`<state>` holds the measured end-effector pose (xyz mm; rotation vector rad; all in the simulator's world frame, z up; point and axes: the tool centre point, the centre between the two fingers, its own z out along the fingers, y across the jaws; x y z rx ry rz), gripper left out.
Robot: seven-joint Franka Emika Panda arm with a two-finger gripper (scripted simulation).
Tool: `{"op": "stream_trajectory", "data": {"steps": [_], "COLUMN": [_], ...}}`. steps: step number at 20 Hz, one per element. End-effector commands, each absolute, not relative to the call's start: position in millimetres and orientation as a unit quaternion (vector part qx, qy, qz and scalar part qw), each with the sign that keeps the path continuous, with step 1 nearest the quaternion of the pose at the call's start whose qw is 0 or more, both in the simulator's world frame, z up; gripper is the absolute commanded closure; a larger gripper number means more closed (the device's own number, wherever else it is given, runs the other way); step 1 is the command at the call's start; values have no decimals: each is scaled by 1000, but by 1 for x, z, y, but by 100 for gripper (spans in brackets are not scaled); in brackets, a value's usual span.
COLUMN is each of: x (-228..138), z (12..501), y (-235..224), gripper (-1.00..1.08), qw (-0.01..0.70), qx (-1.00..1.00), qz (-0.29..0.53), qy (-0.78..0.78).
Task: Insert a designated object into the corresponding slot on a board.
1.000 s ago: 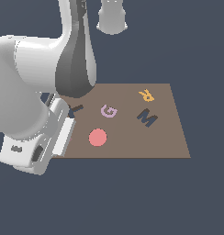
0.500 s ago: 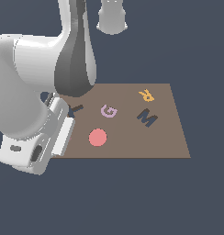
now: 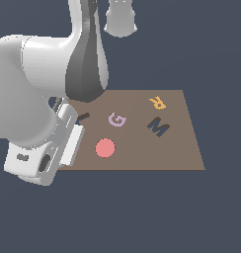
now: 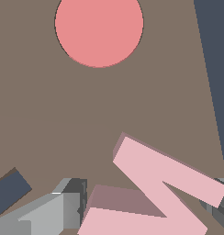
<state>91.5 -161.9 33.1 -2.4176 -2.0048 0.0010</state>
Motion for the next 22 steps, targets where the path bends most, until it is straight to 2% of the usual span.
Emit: {"op": "stream_trajectory", "data": {"steps": [1, 9, 22], "x": [89, 71, 29], "z": [34, 35, 38], "y": [-154, -110, 18], "gripper": [108, 108, 108], "qw": [0, 1, 1], "qx": [-771, -780, -803], "qz": [0, 0, -1], "qy": [-637, -626, -595]}}
